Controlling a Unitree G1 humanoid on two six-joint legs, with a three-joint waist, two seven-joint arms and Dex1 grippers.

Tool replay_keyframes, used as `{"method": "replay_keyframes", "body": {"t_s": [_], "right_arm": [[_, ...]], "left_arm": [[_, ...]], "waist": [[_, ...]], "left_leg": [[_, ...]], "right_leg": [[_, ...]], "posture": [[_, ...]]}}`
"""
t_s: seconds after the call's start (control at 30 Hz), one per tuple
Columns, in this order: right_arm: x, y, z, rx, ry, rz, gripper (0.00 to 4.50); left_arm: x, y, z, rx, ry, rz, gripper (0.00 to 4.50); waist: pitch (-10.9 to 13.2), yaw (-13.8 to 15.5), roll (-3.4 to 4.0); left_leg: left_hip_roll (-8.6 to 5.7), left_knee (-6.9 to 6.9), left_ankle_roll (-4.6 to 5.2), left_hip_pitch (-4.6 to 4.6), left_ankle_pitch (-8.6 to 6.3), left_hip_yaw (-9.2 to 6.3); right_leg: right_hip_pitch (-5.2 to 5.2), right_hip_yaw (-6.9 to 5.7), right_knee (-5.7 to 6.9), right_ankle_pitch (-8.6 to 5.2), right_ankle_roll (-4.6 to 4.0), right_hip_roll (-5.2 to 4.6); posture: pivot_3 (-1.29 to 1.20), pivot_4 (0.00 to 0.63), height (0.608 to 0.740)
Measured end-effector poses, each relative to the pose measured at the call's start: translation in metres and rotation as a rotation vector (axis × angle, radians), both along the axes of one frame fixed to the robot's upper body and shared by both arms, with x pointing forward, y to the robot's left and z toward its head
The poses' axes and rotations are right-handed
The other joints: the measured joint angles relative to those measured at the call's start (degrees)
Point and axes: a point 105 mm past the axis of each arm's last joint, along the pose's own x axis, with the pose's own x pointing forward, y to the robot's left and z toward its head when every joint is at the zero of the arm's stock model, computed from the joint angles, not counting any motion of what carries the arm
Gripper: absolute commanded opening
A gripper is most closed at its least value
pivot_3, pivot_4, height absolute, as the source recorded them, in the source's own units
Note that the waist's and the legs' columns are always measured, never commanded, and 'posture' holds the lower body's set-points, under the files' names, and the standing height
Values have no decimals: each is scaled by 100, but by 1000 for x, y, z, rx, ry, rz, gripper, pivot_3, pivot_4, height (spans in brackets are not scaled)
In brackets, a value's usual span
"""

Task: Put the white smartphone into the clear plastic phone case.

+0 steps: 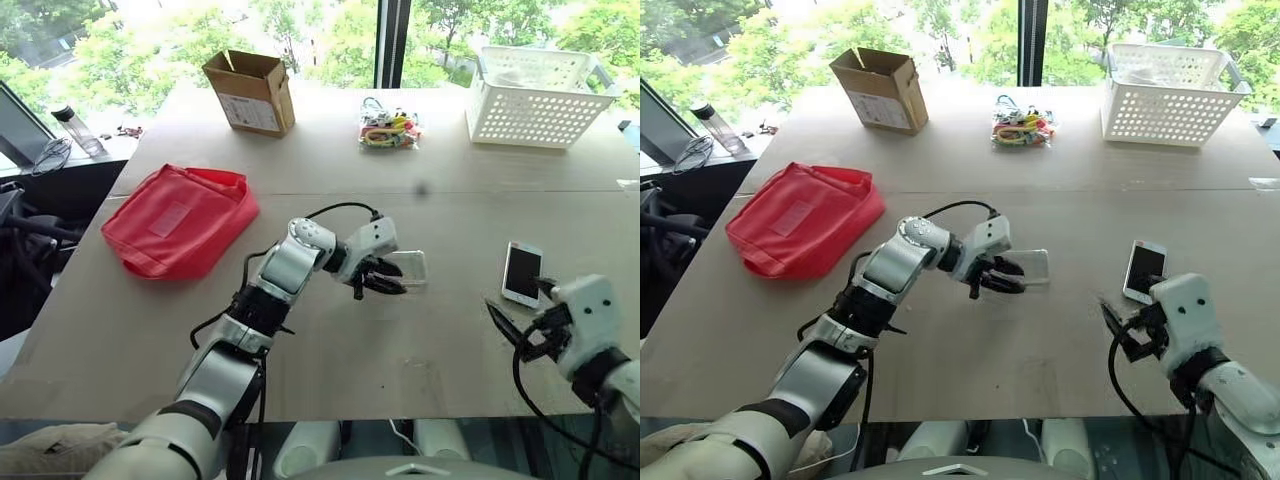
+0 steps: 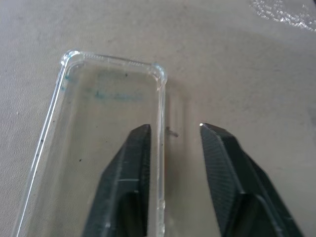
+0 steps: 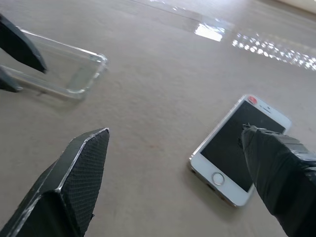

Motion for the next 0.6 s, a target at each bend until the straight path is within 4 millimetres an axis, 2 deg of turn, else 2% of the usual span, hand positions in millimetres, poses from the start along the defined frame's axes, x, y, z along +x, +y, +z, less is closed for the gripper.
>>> {"method": "replay_keyframes", "body": {"t_s": [0.03, 0.07, 0.13, 0.2, 0.3, 0.47, 0.6], "right_arm": [[2, -2, -1, 8, 7, -19, 4500], [4, -4, -4, 11, 21, -46, 4500], [12, -9, -10, 29, 44, -121, 4500], [25, -12, -18, 55, 65, -221, 4500], [38, -12, -26, 56, 93, -288, 4500], [62, -14, -33, 70, 115, -410, 4500], [70, -16, -36, 84, 128, -466, 4500]], "left_arm": [[-1, 1, 3, -12, -11, 2, 3389], [-3, 3, 8, -34, -22, 7, 4106], [-9, 6, 24, -126, -36, 15, 4487], [-18, 9, 48, -254, -59, -7, 4487], [-26, 14, 69, -338, -87, -25, 4487], [-25, 20, 77, -368, -124, 8, 4487], [-25, 20, 80, -378, -144, 12, 4487]], "waist": [[-2, -12, 4], [-5, -17, 9], [-5, -23, 10], [-6, -33, 13], [-12, -26, 23], [-16, -26, 31], [-17, -22, 35]], "left_leg": [[0, -1, -1, 0, 0, 3], [0, -3, -2, 0, 0, 5], [1, -5, -4, -2, 0, 6], [2, -6, -6, -5, 1, 12], [2, -7, -7, -8, 1, 17], [1, -7, -9, -7, 2, 26], [1, -8, -9, -8, 3, 28]], "right_leg": [[-2, 3, 0, 0, 0, 0], [-5, 4, 0, 0, -1, -1], [-10, 6, -1, 2, -3, 0], [-19, 13, 2, 5, -8, -1], [-25, 15, 4, 6, -10, 2], [-27, 22, 5, 10, -15, 7], [-30, 24, 8, 11, -16, 8]], "posture": [[0, 150, 740], [0, 150, 740], [0, 150, 740], [0, 150, 740], [0, 150, 740], [0, 150, 740], [0, 150, 740]]}}
